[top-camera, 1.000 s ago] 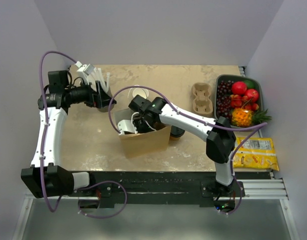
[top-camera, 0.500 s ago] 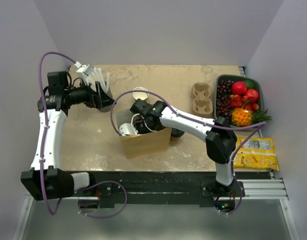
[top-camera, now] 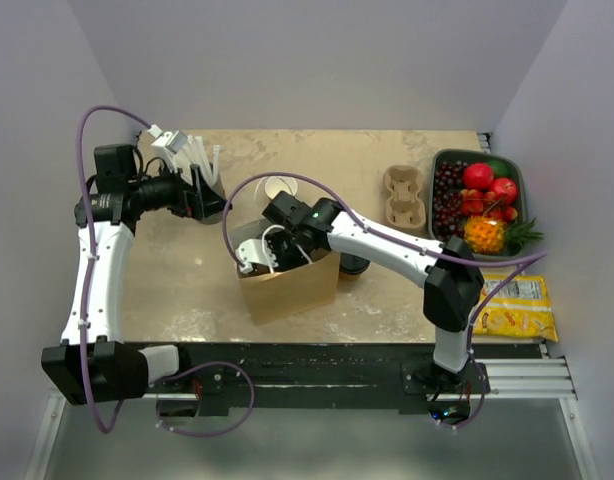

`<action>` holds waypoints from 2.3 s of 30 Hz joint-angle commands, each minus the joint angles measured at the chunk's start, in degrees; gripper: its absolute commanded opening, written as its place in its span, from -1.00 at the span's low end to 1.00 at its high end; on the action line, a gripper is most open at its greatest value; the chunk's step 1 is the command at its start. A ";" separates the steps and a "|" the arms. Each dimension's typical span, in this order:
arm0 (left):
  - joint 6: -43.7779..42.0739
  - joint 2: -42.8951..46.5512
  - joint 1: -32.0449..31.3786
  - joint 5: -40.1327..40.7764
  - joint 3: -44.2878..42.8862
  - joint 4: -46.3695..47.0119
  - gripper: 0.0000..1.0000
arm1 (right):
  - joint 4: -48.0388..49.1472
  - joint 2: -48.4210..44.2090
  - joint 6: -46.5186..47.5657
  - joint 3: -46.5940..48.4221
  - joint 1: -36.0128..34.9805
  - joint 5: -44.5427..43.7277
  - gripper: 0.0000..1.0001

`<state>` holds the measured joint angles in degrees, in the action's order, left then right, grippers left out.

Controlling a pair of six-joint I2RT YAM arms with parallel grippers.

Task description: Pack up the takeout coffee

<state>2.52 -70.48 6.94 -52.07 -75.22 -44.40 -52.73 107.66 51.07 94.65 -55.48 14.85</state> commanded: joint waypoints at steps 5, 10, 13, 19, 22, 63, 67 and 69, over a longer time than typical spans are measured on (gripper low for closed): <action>1.16 1.83 -0.26 -3.03 2.18 4.49 0.99 | -1.50 -4.12 -2.29 6.42 -0.24 1.50 0.49; 1.80 1.84 -3.24 -6.55 1.40 5.57 0.99 | -0.97 -5.52 -2.82 7.48 -0.33 0.97 0.50; 0.12 2.45 -4.48 -5.14 2.09 4.15 0.99 | -0.45 -6.84 -2.82 7.13 -0.41 1.32 0.50; -5.22 2.28 -5.80 -5.05 1.57 -0.32 0.90 | 1.84 -9.22 -3.43 7.21 -0.41 0.88 0.50; -9.45 1.57 -5.88 -6.55 -0.27 -4.18 0.86 | 1.84 -9.31 -3.87 8.00 -0.33 0.53 0.51; -24.67 -1.33 -14.94 5.94 -9.16 -8.60 -1.00 | 14.68 -26.80 -27.60 7.75 22.78 -3.35 0.52; -28.36 -0.80 -14.94 2.68 -8.80 -10.44 -1.00 | 13.79 -27.32 -26.37 1.95 25.69 -0.18 0.53; -33.25 -0.71 -14.94 0.75 -9.15 -13.67 -1.00 | 13.97 -27.76 -26.72 -0.95 26.83 1.49 0.54</action>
<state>-22.06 -73.19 -7.64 -45.91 -84.38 -54.96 -37.19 80.51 26.61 97.62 -29.85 11.73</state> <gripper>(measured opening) 0.016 0.764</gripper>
